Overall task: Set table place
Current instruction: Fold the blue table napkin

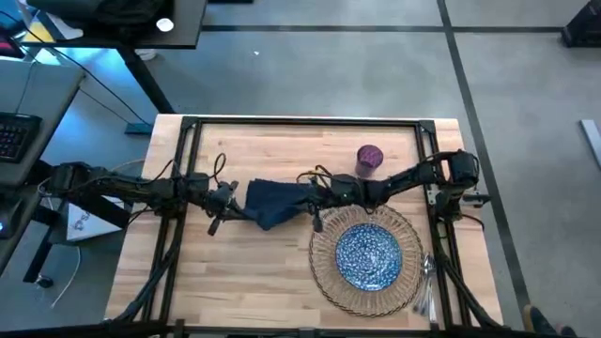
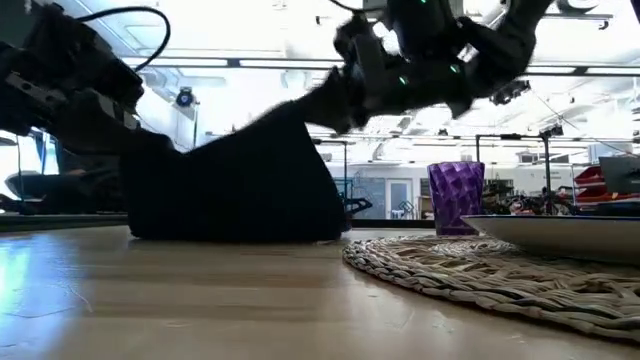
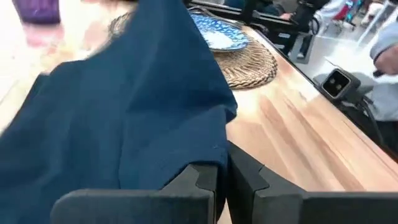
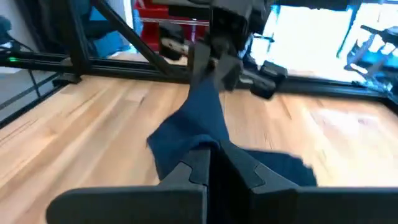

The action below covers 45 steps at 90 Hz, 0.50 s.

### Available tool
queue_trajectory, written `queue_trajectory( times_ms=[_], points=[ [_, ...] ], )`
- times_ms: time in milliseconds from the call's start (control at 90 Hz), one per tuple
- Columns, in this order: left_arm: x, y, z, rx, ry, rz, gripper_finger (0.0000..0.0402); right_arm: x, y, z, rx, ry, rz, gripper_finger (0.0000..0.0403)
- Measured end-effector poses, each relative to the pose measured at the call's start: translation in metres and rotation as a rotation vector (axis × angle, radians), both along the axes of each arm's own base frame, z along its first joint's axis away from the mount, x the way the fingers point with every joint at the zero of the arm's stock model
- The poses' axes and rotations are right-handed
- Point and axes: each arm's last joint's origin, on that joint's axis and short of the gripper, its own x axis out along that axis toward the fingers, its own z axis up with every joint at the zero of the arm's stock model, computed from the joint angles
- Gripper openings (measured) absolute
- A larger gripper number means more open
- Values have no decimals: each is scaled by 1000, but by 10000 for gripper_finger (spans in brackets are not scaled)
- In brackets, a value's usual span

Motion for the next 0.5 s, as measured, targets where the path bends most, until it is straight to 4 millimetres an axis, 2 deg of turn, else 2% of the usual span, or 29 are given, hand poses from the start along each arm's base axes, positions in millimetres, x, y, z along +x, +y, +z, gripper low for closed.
queue_trajectory(
  times_ms=[111, 200, 278, 500],
  points=[
    [0, -5, 0, 14, 1, -23, 0, 7, 3, 0, -13, 81, 48, 0],
    [-1, -9, -2, 15, 17, -34, 0, 5, 10, -13, 22, 172, 68, 0],
    [-1, -13, -2, 12, 25, -56, 0, 1, 18, -24, 52, 253, 75, 0],
    [-3, -22, -3, -34, 50, -76, 0, -9, 40, -36, 119, 346, 41, 0]
  ],
)
